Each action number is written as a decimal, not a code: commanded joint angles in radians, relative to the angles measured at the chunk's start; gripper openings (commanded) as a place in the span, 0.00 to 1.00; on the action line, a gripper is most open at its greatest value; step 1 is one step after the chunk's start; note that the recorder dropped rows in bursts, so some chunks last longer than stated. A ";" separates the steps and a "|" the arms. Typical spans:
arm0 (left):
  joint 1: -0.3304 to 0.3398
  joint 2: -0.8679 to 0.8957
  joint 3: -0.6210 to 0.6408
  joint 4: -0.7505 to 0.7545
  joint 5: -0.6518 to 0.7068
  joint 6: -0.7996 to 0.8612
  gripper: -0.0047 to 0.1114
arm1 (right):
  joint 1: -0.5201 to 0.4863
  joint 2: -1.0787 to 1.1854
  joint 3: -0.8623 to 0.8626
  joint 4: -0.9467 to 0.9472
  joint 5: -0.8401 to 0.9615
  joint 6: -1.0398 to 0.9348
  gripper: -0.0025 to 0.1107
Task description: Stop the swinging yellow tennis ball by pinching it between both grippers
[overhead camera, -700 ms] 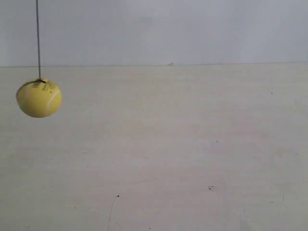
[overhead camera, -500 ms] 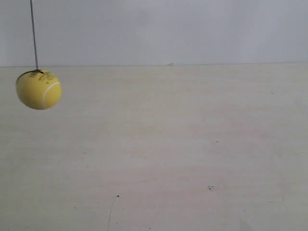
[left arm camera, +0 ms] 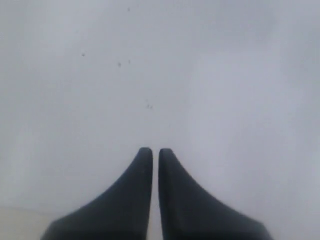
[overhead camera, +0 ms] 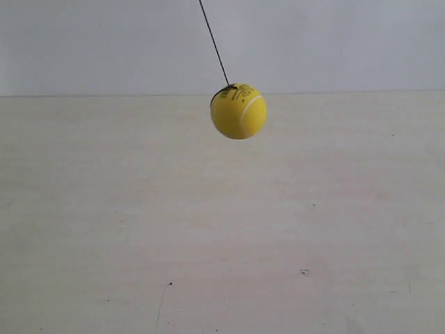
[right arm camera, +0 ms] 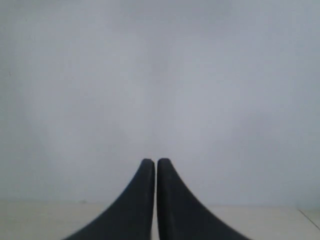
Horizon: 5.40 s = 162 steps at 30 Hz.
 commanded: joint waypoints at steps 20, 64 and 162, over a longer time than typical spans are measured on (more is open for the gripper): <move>0.000 0.369 -0.354 0.979 -0.204 -1.027 0.08 | 0.023 0.247 -0.260 -0.487 -0.145 0.770 0.02; -0.173 1.252 -0.508 1.132 -0.530 -0.604 0.08 | 0.269 1.217 -0.471 -0.941 -0.662 0.740 0.02; -0.331 1.152 -0.490 1.198 -0.366 -0.633 0.08 | 0.392 1.283 -0.491 -1.010 -0.666 0.719 0.02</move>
